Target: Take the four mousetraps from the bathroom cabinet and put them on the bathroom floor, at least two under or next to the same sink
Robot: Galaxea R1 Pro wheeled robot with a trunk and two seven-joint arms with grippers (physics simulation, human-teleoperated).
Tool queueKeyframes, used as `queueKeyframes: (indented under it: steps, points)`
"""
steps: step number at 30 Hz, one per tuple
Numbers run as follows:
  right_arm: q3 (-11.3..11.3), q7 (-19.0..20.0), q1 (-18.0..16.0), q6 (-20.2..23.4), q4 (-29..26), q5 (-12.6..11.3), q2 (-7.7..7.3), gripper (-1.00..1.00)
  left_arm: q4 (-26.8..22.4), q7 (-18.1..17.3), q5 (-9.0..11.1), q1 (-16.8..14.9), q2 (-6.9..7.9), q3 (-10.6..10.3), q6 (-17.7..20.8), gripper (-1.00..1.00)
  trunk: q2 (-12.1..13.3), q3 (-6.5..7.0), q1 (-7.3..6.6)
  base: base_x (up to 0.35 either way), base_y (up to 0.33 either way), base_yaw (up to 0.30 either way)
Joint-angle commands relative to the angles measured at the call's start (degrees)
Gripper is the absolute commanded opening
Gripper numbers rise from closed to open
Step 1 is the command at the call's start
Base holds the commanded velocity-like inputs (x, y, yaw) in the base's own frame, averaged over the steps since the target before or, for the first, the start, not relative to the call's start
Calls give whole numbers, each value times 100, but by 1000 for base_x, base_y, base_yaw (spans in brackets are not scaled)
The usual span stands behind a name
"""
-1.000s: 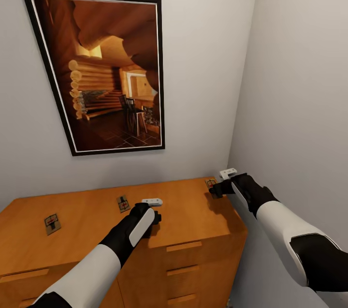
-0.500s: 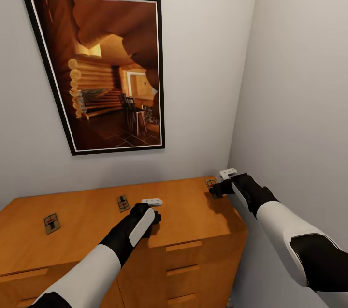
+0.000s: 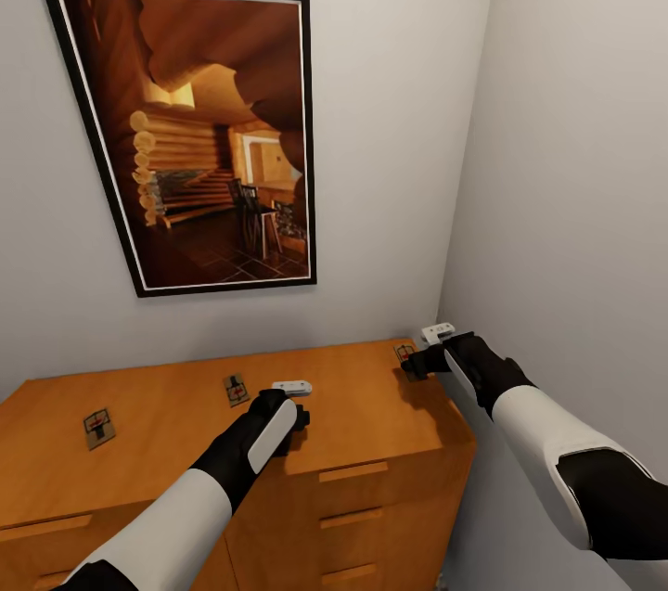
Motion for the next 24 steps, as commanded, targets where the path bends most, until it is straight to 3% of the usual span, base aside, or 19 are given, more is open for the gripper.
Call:
queueKeyframes:
  steps: [1,12,17,24]
  points:
    - [15,38,-4,27,-10,27,-4,-100,-6,58,60,-6,3,-21,6,100,-8,-10,2,0,0,0]
    - [15,37,-4,27,-9,32,-4,-100,-6,58,60,-6,3,-21,6,100,-8,-10,2,0,0,0]
    - [15,37,-3,27,-5,33,-4,-100,-6,58,60,-6,3,-21,6,100,-208,-99,111,0,0,0]
    - [15,37,-4,28,-3,33,-4,-100,-6,58,60,-6,3,-21,6,100,-208,-99,111,0,0,0]
